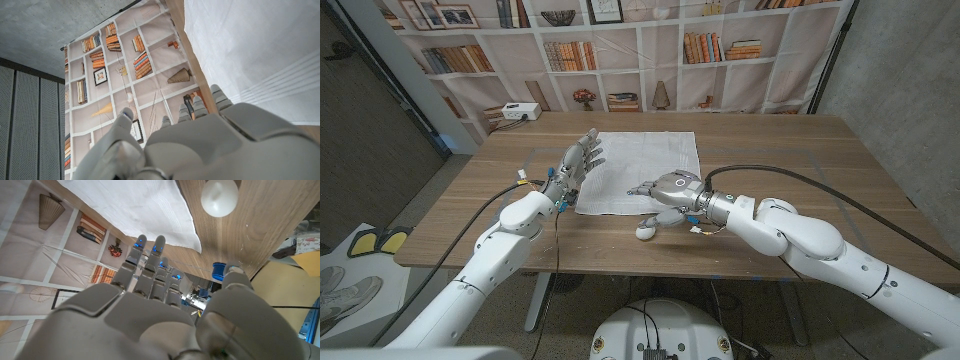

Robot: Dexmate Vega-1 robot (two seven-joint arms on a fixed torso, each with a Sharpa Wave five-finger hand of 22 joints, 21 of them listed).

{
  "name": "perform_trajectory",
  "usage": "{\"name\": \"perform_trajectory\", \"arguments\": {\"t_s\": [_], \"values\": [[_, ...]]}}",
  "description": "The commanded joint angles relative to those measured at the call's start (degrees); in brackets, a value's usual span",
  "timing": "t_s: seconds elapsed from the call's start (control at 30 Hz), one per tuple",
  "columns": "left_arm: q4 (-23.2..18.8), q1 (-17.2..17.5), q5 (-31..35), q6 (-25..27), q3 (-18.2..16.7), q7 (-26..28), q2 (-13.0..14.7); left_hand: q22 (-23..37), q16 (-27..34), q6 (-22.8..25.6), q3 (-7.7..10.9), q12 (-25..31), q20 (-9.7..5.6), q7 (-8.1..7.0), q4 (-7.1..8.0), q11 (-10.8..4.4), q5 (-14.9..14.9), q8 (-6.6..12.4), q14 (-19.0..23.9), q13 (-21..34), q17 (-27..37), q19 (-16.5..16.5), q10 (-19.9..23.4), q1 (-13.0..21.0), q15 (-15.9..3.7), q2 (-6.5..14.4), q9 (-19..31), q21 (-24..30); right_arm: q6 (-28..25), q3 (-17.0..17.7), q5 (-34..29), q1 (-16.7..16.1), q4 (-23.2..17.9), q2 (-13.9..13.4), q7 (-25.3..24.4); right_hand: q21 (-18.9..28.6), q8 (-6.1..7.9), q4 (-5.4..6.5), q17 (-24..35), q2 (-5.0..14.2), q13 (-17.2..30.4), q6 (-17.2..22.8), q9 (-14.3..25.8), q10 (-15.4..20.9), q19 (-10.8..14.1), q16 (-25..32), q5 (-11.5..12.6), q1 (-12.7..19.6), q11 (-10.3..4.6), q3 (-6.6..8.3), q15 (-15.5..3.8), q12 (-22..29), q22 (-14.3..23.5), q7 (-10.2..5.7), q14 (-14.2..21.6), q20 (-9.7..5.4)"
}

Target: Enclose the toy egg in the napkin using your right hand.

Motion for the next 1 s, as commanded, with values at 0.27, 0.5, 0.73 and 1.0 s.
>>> {"name": "perform_trajectory", "arguments": {"t_s": [0.27,0.5,0.73,1.0], "values": [[2.5,-2.3,-1.0,1.1,0.7,-2.3,0.8,0.0,0.0,-0.5,-0.14,-0.3,0.44,0.41,0.16,-0.09,0.2,-0.14,-0.3,0.0,0.1,-0.4,-0.5,-0.4,0.37,-0.1,0.1,0.1,-5.5,-3.9,-7.6,-1.7,0.9,3.7,2.6,0.2,0.44,-0.43,2.5,-0.17,0.5,2.6,0.3,1.2,-0.6,2.0,1.6,6.0,-2.26,0.39,-7.19,0.7,0.4,-1.18,0.3,-1.62],[1.8,-2.2,-1.1,1.6,0.5,-2.3,1.4,0.0,0.0,-0.6,-0.18,-0.3,0.43,0.39,0.22,0.12,0.2,-0.16,-0.4,0.0,0.1,-0.4,-0.4,-0.5,0.36,-0.1,0.1,0.0,-6.1,-4.8,-7.8,-1.6,2.2,4.4,3.1,0.4,0.44,0.17,2.9,-1.06,0.6,3.4,0.3,1.9,-0.4,2.6,1.9,6.3,-1.93,-0.40,-7.06,1.0,0.4,-1.05,1.3,-1.33],[1.4,-2.6,-1.0,2.1,0.6,-2.6,2.0,0.0,0.0,-0.6,-0.24,-0.4,0.44,0.40,0.29,0.12,0.2,-0.16,-0.4,0.0,0.1,-0.5,-0.4,-0.6,0.39,-0.1,0.1,0.0,-7.1,-5.6,-8.7,-1.8,3.3,5.0,2.7,0.5,0.32,0.22,3.2,-0.81,0.7,3.7,0.3,1.9,-0.2,2.4,2.4,7.7,-2.07,-0.23,-6.99,0.9,0.5,-1.22,1.0,-1.46],[1.8,-3.4,-1.0,1.9,1.1,-3.4,1.9,0.0,0.0,-0.6,-0.29,-0.4,0.44,0.27,0.35,0.03,0.3,-0.16,-0.4,0.0,0.1,-0.5,-0.5,-0.6,0.44,-0.2,0.1,0.0,-8.3,-5.9,-8.8,-2.8,3.5,4.7,2.8,0.7,0.53,0.41,3.1,-0.40,0.6,4.9,0.3,2.4,0.0,2.3,2.9,9.0,-2.43,0.01,-7.58,1.0,0.5,-1.18,1.7,-1.71]]}}
